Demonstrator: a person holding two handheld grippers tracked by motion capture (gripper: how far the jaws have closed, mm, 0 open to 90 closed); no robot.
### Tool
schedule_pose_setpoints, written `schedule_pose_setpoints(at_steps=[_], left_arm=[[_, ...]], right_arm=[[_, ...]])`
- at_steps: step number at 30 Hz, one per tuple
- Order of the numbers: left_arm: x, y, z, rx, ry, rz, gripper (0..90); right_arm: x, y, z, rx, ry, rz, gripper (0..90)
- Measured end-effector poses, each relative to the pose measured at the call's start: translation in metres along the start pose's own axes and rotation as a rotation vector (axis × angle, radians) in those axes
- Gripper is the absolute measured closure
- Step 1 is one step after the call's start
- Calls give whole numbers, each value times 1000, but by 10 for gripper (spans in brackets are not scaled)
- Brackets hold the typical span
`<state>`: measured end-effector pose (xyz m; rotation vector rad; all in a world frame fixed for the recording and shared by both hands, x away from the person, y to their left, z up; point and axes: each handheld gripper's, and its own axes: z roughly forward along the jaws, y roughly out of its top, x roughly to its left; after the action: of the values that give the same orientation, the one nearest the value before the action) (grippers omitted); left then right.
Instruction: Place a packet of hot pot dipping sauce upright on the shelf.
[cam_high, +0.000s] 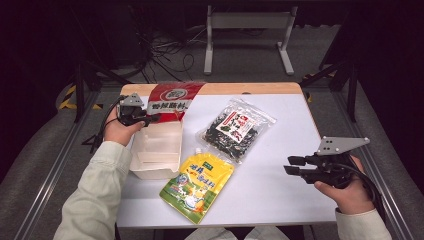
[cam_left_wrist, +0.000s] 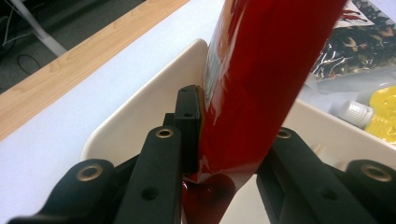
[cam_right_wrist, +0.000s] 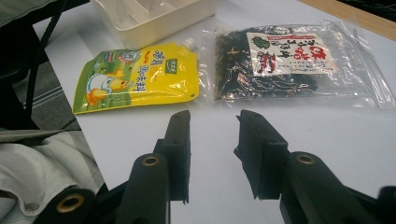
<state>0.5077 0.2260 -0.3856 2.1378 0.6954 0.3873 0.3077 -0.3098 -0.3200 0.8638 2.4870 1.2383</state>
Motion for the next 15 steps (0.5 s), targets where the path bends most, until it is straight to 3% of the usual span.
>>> schedule_pose_setpoints(at_steps=[15], left_arm=[[0, -2, 11, 7, 54, 23, 756]], right_arm=[[0, 0, 2, 1, 11, 2, 639]])
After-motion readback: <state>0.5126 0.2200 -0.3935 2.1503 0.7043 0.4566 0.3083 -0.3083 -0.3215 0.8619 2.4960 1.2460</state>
